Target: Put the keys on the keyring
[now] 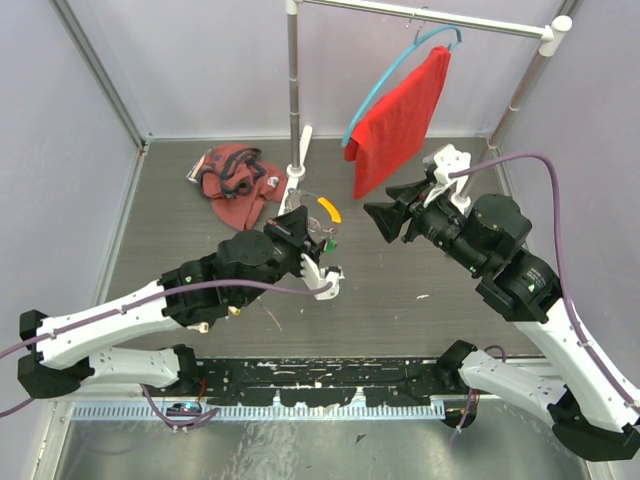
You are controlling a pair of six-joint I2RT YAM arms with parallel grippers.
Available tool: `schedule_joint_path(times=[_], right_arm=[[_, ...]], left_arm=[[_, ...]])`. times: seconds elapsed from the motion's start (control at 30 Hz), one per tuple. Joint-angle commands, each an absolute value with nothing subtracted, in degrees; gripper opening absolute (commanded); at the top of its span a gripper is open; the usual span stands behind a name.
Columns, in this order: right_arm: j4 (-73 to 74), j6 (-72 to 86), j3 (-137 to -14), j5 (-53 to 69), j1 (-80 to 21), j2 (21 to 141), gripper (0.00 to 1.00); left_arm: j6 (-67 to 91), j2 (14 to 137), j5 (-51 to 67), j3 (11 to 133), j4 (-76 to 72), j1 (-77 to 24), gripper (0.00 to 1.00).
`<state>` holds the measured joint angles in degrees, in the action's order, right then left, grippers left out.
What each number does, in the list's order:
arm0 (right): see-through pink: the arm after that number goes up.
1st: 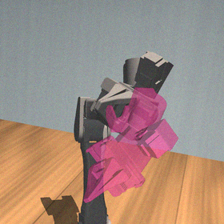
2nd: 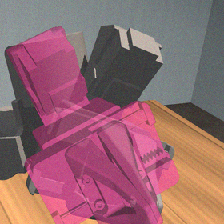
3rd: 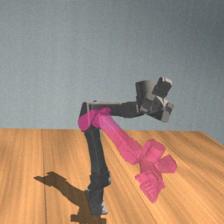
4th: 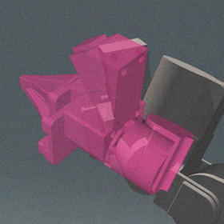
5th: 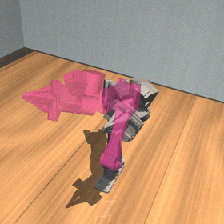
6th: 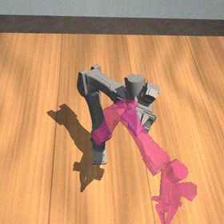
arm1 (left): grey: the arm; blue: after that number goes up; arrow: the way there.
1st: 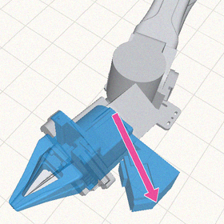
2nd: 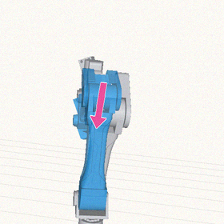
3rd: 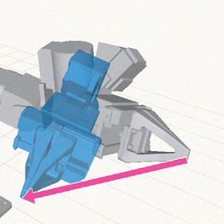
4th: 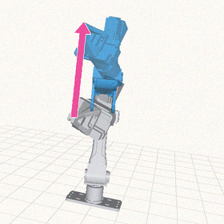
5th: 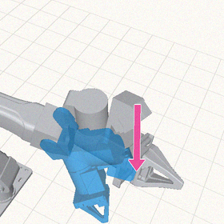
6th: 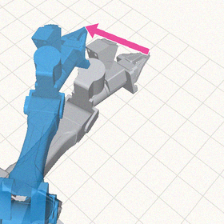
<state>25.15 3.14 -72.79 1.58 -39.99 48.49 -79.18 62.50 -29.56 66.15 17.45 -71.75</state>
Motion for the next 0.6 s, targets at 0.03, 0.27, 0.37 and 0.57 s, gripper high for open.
schedule_joint_path(times=[0.03, 0.27, 0.37, 0.57], right_arm=[[20.5, 3.2, -73.2, 4.1, -40.0, 47.4, 0.58], [19.0, 3.7, -73.4, 8.5, -40.0, 45.7, 0.56], [18.6, 4.3, -73.3, 8.7, -40.0, 45.3, 0.55], [18.2, 5.1, -73.6, 10.7, -40.0, 44.7, 0.52]], left_arm=[[-61.1, 60.1, -22.4, 68.2, 16.4, -72.0, 0.0], [-51.8, 55.1, -14.5, 66.8, 12.6, -72.0, 0.0], [-50.1, 54.5, -13.3, 66.5, 11.8, -72.0, 0.0], [-49.1, 55.1, -13.2, 66.9, 10.7, -72.0, 0.0]])
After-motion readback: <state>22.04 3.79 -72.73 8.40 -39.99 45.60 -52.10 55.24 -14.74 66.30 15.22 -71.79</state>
